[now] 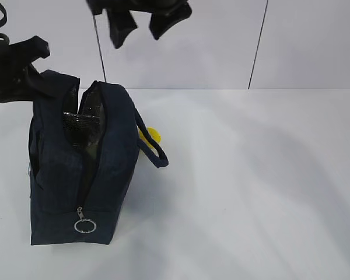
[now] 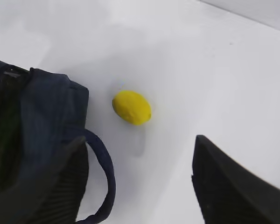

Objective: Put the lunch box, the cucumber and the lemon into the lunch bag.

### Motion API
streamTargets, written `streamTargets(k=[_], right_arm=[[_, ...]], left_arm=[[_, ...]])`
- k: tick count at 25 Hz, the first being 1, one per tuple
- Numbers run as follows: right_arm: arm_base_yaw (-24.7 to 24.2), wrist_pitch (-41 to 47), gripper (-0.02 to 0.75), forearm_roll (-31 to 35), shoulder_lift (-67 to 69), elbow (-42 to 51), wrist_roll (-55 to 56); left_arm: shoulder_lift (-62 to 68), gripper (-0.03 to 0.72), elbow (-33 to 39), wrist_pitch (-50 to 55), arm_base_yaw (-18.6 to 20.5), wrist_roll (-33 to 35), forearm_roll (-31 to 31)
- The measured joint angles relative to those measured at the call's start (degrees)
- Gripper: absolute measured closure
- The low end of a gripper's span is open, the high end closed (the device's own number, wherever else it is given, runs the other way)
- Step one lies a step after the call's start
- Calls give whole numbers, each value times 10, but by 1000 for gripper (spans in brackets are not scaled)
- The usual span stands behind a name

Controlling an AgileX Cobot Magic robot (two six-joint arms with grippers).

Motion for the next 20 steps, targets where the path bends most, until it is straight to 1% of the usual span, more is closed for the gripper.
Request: streamTargets(k=[3, 4, 6, 9, 12, 15, 20], right_arm=[[-43, 0, 198, -1, 0, 0, 0], [-60, 0, 198, 8, 0, 0, -1], [-92, 0, 198, 44, 5, -1, -14], [-142, 1, 198, 124, 26, 0, -59], [-178, 1, 198, 195, 55, 6, -102], [-194, 1, 198, 241, 92, 7, -134], [-195, -2, 199, 253, 159, 7, -165]], left_arm=[[0, 682, 0, 0, 0, 0, 0], [0, 682, 0, 0, 0, 0, 0], [0, 682, 0, 0, 0, 0, 0], [0, 682, 0, 0, 0, 0, 0], [0, 682, 0, 0, 0, 0, 0], [0, 682, 0, 0, 0, 0, 2], [0, 682, 0, 4, 3, 0, 26]])
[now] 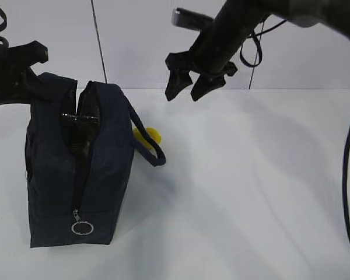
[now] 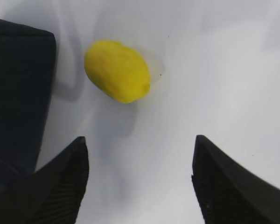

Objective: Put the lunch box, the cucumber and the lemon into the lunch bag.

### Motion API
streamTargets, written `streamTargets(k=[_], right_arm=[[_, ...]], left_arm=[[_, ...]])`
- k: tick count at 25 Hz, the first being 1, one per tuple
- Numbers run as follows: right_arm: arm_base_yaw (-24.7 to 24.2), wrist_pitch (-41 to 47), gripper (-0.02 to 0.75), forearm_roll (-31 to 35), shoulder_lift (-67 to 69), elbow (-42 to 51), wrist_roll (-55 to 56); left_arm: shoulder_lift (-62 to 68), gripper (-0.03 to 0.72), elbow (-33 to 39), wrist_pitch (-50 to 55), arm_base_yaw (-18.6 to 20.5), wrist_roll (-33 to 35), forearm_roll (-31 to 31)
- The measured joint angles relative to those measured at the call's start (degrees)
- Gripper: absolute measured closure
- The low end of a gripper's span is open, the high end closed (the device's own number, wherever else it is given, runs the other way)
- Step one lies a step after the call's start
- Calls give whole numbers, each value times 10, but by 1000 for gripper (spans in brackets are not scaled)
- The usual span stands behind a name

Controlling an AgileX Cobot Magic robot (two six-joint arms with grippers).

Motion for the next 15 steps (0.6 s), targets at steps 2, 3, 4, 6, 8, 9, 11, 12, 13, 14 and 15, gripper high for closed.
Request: streamTargets(k=[2, 3, 4, 6, 8, 9, 11, 12, 13, 14, 15], right_arm=[[0, 0, 199, 3, 20, 1, -9], [-1, -1, 199, 5, 30, 1, -15], [-1, -1, 199, 11, 37, 1, -19], [1, -2, 199, 17, 46, 1, -29], [5, -3, 199, 22, 52, 1, -36], [8, -3, 199, 25, 56, 1, -43], [14, -3, 199, 26, 64, 1, -65], [19, -3, 199, 26, 67, 1, -81], [24, -3, 199, 26, 69, 1, -102], [28, -4, 199, 26, 70, 1, -122], [32, -4, 199, 26, 70, 1, -147]], left_arm=[[0, 682, 0, 10, 7, 0, 9], [0, 682, 0, 12, 11, 0, 12], [0, 682, 0, 15, 16, 0, 15], [0, 682, 0, 18, 22, 0, 19], [0, 682, 0, 22, 24, 0, 22], [0, 682, 0, 22, 24, 0, 23], [0, 682, 0, 22, 24, 0, 24], [0, 682, 0, 24, 24, 0, 24], [0, 682, 0, 24, 24, 0, 24], [0, 682, 0, 24, 24, 0, 25], [0, 682, 0, 24, 24, 0, 25]])
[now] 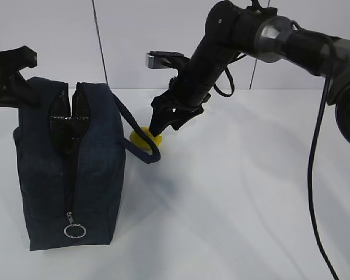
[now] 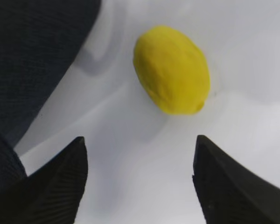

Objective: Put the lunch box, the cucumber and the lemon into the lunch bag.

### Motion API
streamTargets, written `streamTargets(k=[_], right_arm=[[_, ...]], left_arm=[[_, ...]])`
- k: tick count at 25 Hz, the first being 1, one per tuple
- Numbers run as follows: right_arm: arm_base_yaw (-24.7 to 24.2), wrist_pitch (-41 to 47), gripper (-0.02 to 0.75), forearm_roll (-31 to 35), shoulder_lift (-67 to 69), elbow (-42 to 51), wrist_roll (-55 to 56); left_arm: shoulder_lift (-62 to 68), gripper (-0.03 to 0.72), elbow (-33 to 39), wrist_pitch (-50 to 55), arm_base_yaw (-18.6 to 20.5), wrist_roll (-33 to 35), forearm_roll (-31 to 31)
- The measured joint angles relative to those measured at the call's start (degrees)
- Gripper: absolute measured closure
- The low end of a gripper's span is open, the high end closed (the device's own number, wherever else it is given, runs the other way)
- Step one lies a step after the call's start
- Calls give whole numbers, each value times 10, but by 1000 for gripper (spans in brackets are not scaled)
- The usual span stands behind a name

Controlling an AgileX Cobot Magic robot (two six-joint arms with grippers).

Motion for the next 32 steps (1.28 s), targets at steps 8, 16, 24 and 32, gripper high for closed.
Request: streamTargets(k=[8, 16, 24, 32], right_arm=[[8, -47, 166, 8, 0, 0, -212], [8, -62, 163, 58, 10, 0, -343], [8, -88, 158, 76, 51, 0, -382], [8, -120, 158, 94, 61, 0, -400]], left_arm=[[0, 682, 0, 1, 0, 0, 0], [0, 682, 0, 1, 0, 0, 1], [0, 682, 0, 1, 0, 0, 1], [0, 682, 0, 1, 0, 0, 1]])
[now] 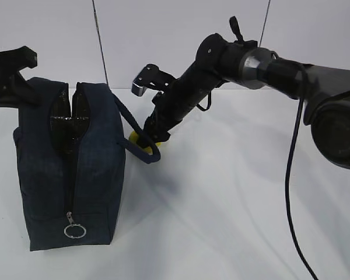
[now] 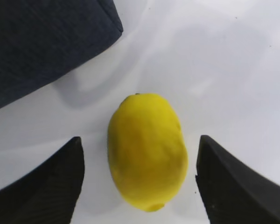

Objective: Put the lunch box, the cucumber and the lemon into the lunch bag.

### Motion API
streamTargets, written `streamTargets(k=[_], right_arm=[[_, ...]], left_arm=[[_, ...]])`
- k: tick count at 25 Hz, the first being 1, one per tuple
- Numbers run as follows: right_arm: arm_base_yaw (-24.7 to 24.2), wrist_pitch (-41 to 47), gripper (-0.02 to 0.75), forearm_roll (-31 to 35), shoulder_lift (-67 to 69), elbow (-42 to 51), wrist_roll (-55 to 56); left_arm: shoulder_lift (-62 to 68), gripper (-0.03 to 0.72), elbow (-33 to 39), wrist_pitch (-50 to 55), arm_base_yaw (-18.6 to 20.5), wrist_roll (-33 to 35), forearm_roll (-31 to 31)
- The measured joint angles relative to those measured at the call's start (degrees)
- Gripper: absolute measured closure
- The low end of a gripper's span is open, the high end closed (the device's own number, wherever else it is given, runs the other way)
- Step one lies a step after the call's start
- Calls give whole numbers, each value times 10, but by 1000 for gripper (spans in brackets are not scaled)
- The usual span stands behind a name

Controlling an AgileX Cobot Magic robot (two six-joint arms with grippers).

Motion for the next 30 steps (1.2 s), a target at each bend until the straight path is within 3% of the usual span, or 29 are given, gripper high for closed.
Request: streamTargets(k=[7, 12, 15, 22, 30], right_arm=[[0, -11, 167, 1, 18, 0, -1], [0, -17, 297, 9, 18, 0, -1], [0, -17, 335, 10, 18, 0, -1], [0, -8, 349, 17, 19, -8, -1], [-21, 76, 351, -1, 21, -92, 17]], left_arm=[[0, 682, 0, 0, 0, 0, 0], [0, 682, 0, 0, 0, 0, 0], [0, 682, 0, 0, 0, 0, 0], [0, 682, 0, 0, 0, 0, 0], [0, 682, 0, -2, 0, 0, 0]])
